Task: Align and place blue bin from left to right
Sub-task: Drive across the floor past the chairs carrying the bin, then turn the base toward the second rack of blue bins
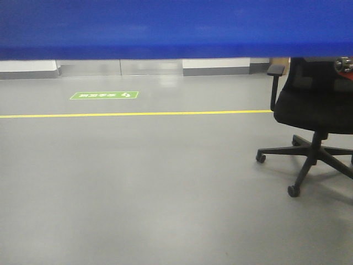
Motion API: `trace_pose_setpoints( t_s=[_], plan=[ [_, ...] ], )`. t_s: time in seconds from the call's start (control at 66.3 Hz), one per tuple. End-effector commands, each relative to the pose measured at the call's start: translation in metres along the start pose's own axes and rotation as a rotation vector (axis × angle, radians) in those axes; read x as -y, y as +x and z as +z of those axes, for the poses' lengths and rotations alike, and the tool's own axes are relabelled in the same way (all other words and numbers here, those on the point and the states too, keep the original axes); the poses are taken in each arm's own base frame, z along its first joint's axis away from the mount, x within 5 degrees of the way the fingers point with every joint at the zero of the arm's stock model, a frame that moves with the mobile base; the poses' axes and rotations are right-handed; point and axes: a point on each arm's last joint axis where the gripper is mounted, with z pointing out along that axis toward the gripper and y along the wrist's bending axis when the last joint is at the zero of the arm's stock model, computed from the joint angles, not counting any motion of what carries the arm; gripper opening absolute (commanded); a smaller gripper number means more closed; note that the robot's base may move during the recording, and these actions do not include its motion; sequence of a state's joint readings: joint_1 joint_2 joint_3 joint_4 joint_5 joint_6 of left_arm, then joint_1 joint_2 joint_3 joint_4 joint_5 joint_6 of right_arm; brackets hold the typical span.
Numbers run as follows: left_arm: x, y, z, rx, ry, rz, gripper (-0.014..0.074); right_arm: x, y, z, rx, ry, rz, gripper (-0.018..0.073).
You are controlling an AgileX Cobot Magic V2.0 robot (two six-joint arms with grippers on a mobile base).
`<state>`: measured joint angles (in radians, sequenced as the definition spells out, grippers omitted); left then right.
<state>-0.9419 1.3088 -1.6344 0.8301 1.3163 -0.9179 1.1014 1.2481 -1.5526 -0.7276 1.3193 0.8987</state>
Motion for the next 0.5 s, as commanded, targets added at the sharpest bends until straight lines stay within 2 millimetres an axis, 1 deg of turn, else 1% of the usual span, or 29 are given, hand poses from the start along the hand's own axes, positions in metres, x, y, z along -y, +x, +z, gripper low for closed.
trace_pose_setpoints(
  t_s=[0.0, 0.483],
  plan=[
    [0.0122, -0.0035, -0.0039, 0.035, 0.115, -0.017, -0.0111, -0.0261, -0.0138, -0.0048, 0.156, -0.249, 0.001, -0.0083],
    [0.0122, -0.0035, -0.0039, 0.035, 0.115, -0.017, -0.0111, -0.0261, -0.0138, -0.0048, 0.156, -0.249, 0.001, -0.0083]
  ],
)
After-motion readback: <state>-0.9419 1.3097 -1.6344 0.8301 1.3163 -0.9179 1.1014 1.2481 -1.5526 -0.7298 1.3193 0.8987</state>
